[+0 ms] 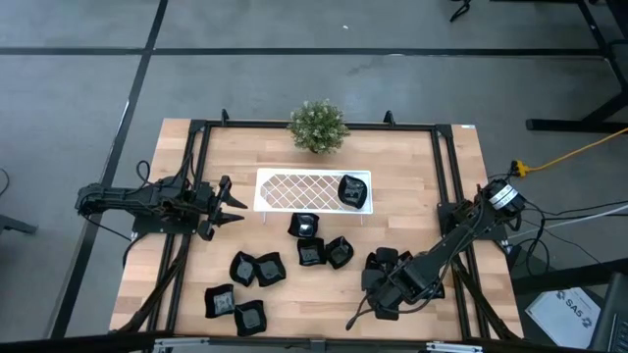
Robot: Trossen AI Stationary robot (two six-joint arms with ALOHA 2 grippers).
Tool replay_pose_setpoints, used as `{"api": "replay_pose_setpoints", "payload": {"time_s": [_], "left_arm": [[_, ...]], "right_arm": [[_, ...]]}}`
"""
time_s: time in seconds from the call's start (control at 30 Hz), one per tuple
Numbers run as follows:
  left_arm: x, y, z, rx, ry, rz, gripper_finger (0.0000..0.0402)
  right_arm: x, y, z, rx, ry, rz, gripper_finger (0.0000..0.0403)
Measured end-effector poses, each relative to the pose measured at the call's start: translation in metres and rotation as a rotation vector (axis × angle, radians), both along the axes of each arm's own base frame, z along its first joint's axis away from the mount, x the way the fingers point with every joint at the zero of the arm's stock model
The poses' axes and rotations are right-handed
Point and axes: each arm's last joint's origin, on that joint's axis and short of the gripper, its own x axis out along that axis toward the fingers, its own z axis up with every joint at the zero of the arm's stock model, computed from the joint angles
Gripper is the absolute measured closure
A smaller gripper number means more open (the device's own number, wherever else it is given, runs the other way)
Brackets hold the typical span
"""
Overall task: Pick & Place Mini shaped plates
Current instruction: Put the black distorted square plate on the shelf
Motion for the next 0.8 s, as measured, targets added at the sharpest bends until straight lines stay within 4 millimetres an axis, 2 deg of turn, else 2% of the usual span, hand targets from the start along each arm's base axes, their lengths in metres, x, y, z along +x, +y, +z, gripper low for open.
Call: {"api": "replay_pose_setpoints", "payload": {"time_s": [0.17, 0.43, 0.8], "left_arm": [[0.000, 0.000, 0.000, 0.000, 0.000, 0.000, 0.0258], [0.000, 0.000, 0.000, 0.000, 0.000, 0.000, 0.0258], [0.000, 0.000, 0.000, 0.000, -0.001, 0.000, 0.0258]], "right_arm": [[0.000, 0.000, 0.000, -0.003, -0.002, 0.003, 0.0395], [0.000, 0.000, 0.003, -0.007, 0.002, 0.008, 0.0398], [0.008, 0.006, 0.037, -0.039, -0.015, 0.082, 0.0400]]}}
